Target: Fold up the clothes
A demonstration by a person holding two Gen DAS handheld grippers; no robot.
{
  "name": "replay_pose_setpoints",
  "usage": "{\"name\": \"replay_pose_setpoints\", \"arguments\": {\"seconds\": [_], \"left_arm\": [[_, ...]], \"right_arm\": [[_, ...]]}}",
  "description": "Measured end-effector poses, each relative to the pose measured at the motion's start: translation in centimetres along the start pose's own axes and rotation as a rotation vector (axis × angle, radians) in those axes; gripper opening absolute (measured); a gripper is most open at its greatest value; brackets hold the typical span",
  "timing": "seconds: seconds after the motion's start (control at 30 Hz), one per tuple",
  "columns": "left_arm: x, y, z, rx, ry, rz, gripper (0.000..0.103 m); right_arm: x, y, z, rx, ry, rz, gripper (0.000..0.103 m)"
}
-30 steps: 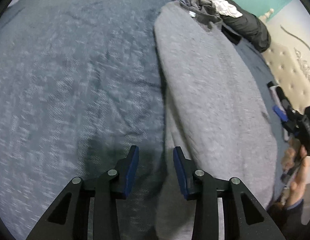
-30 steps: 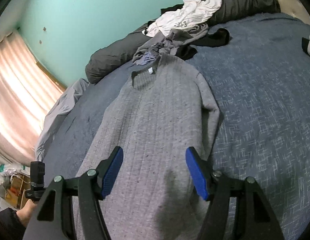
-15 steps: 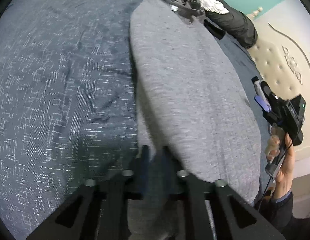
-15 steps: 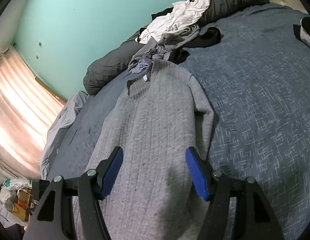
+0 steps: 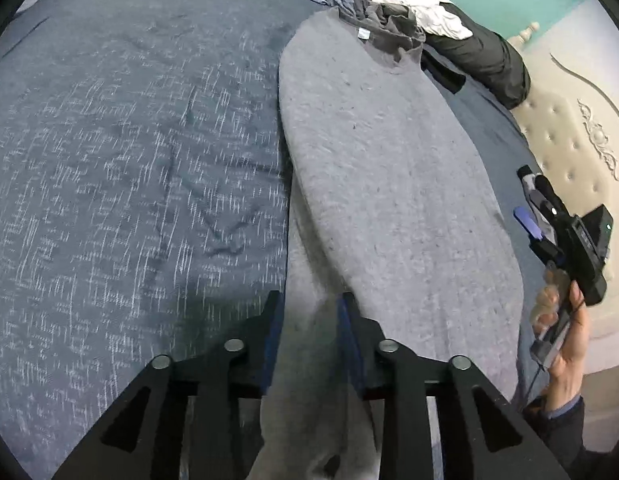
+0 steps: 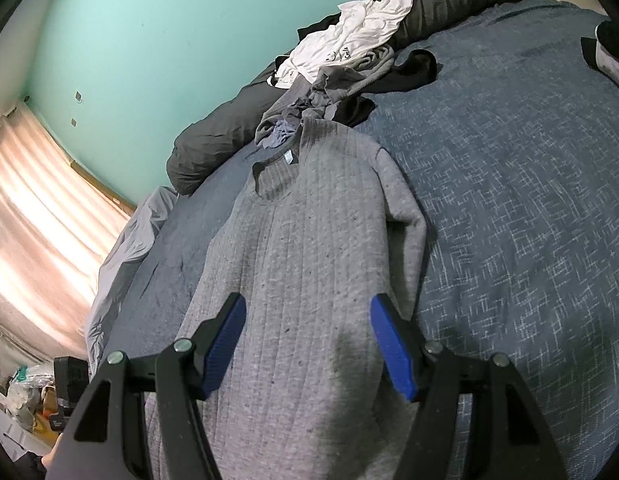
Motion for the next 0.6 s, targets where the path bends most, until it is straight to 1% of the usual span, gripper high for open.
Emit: {"name": "replay_pose_setpoints", "arguments": {"seconds": [0.03, 0.07, 0.13, 0.23, 0.33, 0.37, 0.4, 0.5, 0.53, 0.6], "left_arm": [[0.1, -0.3, 0.1, -0.009, 0.004, 0.012, 0.041], [0.1, -0.7, 0.2, -0.020, 0.009, 0.024, 0.043], [-0.1, -1.5, 0.5, -0.028, 0.010, 0.048, 0.043], [-0.4, -2.1, 0.7, -0.023, -0.021, 0.070, 0.043], [-0.7, -2.5, 0.6, -0.029, -0.042, 0.083, 0.047], [-0.9, -2.6, 0.5, -0.040, -0.034, 0.087, 0.050], [-1.1, -2.6, 0.4, -0.051, -0.027, 0.091, 0.050], [-1.8, -2.8, -0.1, -0.084, -0.004, 0.103, 0.050], [-2.1, -2.9, -0.2, -0.095, 0.003, 0.107, 0.049], [-2.9, -2.9, -0.5, -0.119, 0.015, 0.118, 0.026]], "right_arm": [[0.0, 0.0, 0.0, -0.001, 0.000, 0.001, 0.066], [0.0, 0.0, 0.0, -0.001, 0.001, 0.002, 0.066], [-0.1, 0.0, 0.1, -0.001, 0.003, 0.004, 0.066], [0.0, 0.0, 0.0, -0.004, 0.004, 0.003, 0.066], [-0.1, 0.0, -0.1, -0.008, 0.002, 0.002, 0.066], [-0.1, 0.0, -0.1, -0.011, 0.002, 0.004, 0.066], [-0.2, -0.1, -0.2, -0.015, 0.002, 0.005, 0.066], [-0.4, -0.2, -0.2, -0.019, 0.006, 0.012, 0.066], [-0.4, -0.2, -0.2, -0.019, 0.006, 0.013, 0.066], [-0.4, -0.2, -0.1, -0.016, 0.005, 0.012, 0.066]]}}
Point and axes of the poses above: each gripper's, at about its wrist camera, not at the fingertips, and x roughly against the way its jaws point, z to its left, y to its top, the point moved 6 cm from there along -x, roughly the way its jaws point, and after that the axes turned 3 degrees about -z, right-handed, at the moved point
